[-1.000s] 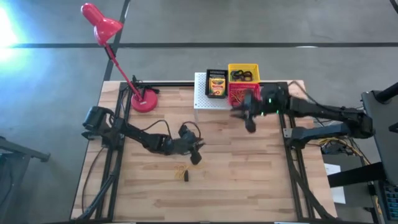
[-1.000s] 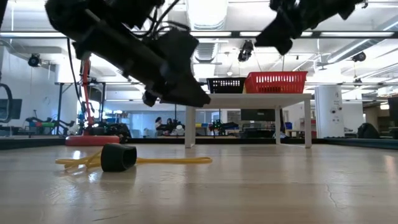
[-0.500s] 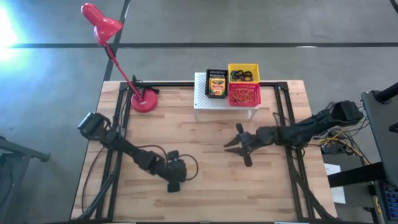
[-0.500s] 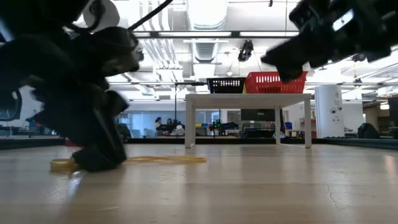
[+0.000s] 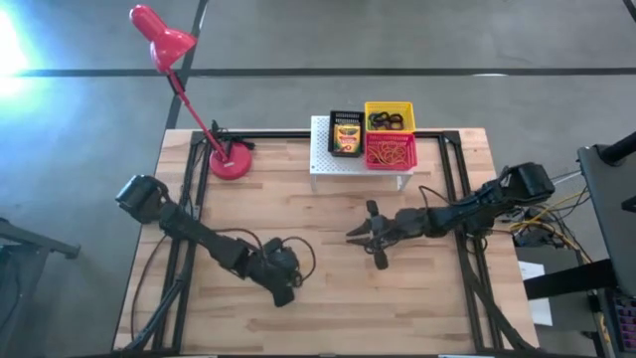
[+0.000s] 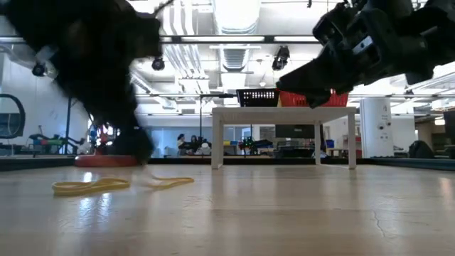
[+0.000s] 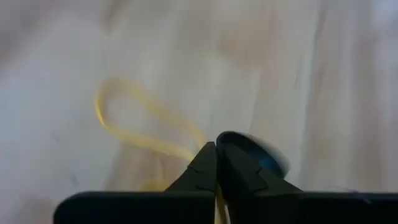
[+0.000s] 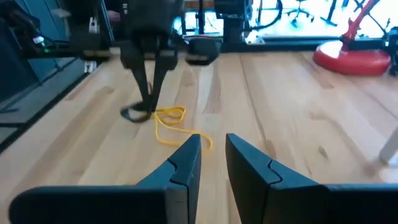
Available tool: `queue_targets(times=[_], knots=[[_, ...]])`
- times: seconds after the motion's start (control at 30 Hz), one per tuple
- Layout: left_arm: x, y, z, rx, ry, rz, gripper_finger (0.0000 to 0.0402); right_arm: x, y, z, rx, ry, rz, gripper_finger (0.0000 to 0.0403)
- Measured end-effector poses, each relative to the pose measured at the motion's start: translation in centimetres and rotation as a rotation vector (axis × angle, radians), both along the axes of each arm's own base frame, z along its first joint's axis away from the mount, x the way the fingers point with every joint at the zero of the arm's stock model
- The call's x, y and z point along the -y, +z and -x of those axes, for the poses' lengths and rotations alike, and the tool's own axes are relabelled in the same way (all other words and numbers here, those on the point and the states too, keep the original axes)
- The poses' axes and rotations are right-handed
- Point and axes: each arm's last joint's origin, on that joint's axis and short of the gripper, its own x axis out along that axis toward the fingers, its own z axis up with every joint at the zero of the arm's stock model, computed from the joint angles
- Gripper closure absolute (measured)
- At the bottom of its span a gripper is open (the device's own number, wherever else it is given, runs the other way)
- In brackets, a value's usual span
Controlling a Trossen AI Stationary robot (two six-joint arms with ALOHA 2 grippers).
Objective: Pick & Place Office Desk Supplies
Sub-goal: Put the black rubber band into the red basket on the shelf
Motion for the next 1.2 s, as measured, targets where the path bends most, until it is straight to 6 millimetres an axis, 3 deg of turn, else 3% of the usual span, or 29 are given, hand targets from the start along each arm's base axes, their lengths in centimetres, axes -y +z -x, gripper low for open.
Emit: queue_targets(times=[0.27, 0.43, 0.63, 0.83, 1.03, 1.2], knots=[[-2.8, 3.9, -2.4, 0.225, 0.065, -0.146, 0.0385, -0.2, 0.3, -0.5, -0.064, 0.01, 0.037, 0.0337], [-6.6, 2.9, -5.1, 0.302, 0.111, -0.208, 0.0386, -0.5, -0.8, 1.2, -0.171, -0.001, -0.046, 0.0349], [-10.9, 1.0, -8.8, 0.459, 0.099, -0.16, 0.0386, -0.6, -2.6, 4.8, -0.265, -0.044, -0.17, 0.036], [-14.3, -2.5, -11.1, 0.403, 0.075, -0.111, 0.0378, 0.2, -4.5, 7.4, -0.316, -0.172, -0.226, 0.0364], [-15.5, -3.8, -12.5, 0.383, -0.036, 0.042, 0.0332, 0.8, -5.5, 7.9, -0.306, -0.325, -0.206, 0.0364], [-15.7, -2.0, -12.9, 0.409, -0.1, 0.026, 0.0278, 0.5, -5.3, 6.6, -0.292, -0.327, -0.163, 0.0362]])
